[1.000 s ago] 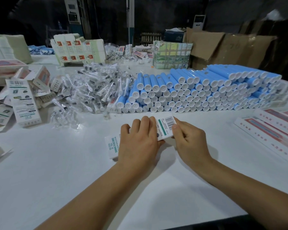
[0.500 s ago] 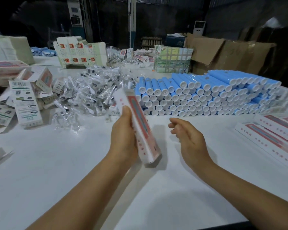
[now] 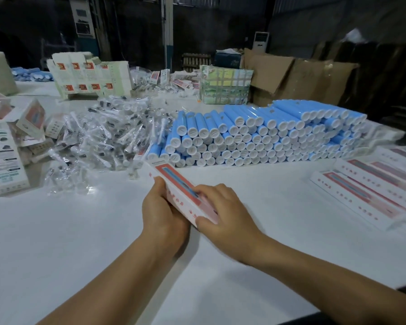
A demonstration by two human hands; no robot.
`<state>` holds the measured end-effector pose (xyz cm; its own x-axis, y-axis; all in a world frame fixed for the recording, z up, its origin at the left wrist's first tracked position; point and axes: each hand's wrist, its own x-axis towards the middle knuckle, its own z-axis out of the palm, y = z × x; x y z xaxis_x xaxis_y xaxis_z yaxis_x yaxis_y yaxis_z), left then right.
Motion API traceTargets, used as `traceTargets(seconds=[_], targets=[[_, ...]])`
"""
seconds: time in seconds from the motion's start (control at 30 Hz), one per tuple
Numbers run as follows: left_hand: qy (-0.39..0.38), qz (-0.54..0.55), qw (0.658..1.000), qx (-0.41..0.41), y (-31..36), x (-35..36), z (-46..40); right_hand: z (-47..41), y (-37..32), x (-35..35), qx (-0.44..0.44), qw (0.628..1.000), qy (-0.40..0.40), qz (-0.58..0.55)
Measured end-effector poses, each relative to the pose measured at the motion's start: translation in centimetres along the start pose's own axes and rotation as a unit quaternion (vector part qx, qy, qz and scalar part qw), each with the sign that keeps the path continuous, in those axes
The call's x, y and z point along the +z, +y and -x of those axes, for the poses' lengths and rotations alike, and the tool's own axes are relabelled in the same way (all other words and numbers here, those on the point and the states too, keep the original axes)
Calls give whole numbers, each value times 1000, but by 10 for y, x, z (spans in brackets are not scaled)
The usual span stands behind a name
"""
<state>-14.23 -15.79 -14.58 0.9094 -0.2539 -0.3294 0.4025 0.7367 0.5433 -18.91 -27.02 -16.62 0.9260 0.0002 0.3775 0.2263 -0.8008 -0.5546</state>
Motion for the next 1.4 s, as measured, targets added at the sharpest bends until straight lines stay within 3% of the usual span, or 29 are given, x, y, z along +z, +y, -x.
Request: traceTargets(seconds=[0.23, 0.4, 0.53, 0.67, 0.9, 1.0, 1.07, 1.17, 1.27, 1.4], targets=[[-58, -180, 980, 56, -12, 2, 8, -4, 14, -33, -5, 998, 60, 21], [-102, -231, 967, 30, -13, -8, -4, -3, 60, -135, 45, 978, 182, 97], [-117, -278, 952, 46, -15, -15, -21, 20, 126, -221, 184, 924, 222, 252], [-121, -296, 946, 57, -15, -22, -32, 64, 198, -272, 374, 816, 157, 411], [-132, -294, 945, 58, -19, -19, -26, 81, 234, -287, 413, 789, 182, 416], [-126, -331, 932, 77, -21, -12, -12, 66, 216, -283, 388, 808, 245, 370], [-130, -358, 920, 93, -22, -7, -2, 45, 190, -270, 302, 849, 311, 304], [-127, -382, 910, 100, -24, 0, 7, 5, 139, -230, 144, 911, 327, 206], [-128, -383, 910, 95, -23, 2, 13, -24, 86, -168, 35, 955, 276, 97], [-126, -372, 915, 89, -18, -1, 13, -41, 43, -78, -21, 994, 103, 33]])
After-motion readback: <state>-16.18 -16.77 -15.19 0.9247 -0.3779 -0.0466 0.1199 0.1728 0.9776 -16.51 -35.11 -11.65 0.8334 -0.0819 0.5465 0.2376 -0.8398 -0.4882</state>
